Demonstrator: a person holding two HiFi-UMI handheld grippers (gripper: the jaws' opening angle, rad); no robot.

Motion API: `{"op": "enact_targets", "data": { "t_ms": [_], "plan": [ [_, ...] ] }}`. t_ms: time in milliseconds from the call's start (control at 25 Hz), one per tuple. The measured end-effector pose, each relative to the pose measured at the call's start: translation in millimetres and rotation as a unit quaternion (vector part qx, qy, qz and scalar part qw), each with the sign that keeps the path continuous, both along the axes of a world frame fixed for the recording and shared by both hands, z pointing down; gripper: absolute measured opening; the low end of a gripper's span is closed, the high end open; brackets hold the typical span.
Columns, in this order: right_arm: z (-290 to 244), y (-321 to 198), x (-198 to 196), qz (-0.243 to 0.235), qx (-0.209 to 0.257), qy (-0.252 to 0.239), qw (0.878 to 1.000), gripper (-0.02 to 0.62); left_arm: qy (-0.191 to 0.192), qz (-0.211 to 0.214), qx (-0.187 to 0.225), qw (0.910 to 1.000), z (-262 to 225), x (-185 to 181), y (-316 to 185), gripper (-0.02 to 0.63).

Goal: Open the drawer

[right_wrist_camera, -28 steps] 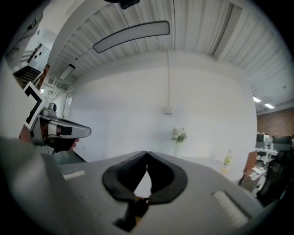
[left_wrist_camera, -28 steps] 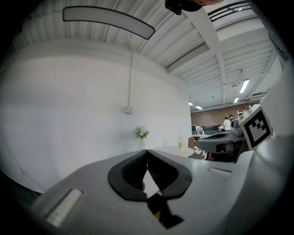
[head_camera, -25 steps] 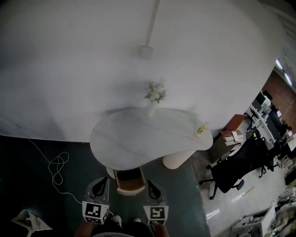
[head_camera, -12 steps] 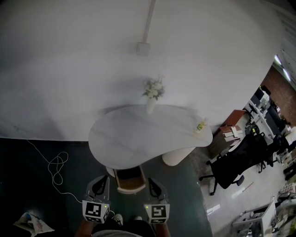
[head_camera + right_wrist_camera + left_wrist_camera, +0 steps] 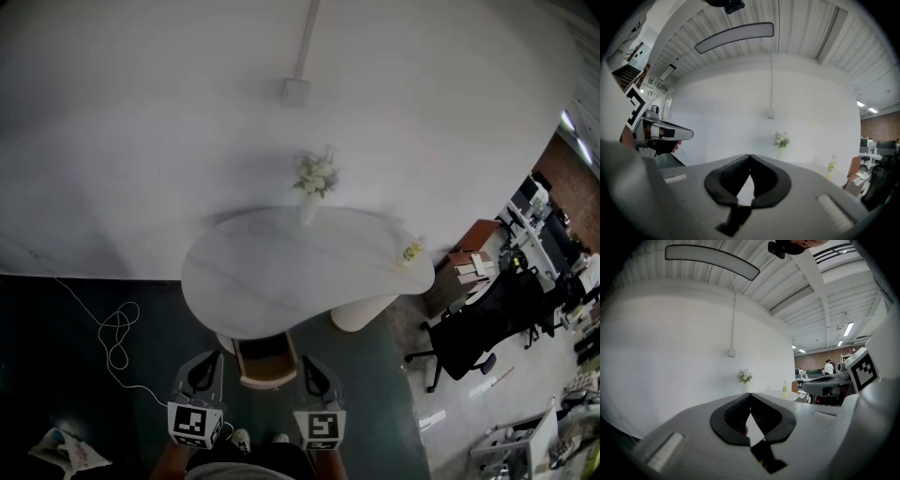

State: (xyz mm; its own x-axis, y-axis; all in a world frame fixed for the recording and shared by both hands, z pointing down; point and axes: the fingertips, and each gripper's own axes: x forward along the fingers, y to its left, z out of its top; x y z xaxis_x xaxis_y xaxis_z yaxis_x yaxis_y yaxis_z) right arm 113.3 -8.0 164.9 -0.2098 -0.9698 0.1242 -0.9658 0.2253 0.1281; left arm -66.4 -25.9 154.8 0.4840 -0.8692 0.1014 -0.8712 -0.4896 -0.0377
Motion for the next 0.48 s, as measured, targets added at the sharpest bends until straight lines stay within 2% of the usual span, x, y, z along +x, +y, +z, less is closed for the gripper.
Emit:
{"op": "enact_targets", "data": {
  "t_ms": [480],
  "plan": [
    [-5.6,1.6,-10.6,0.0,-0.006,0.004,1.0,0.005,0.003,0.004,-0.001,1.0,0.3,-4.6,0.9,0.011]
  ]
}}
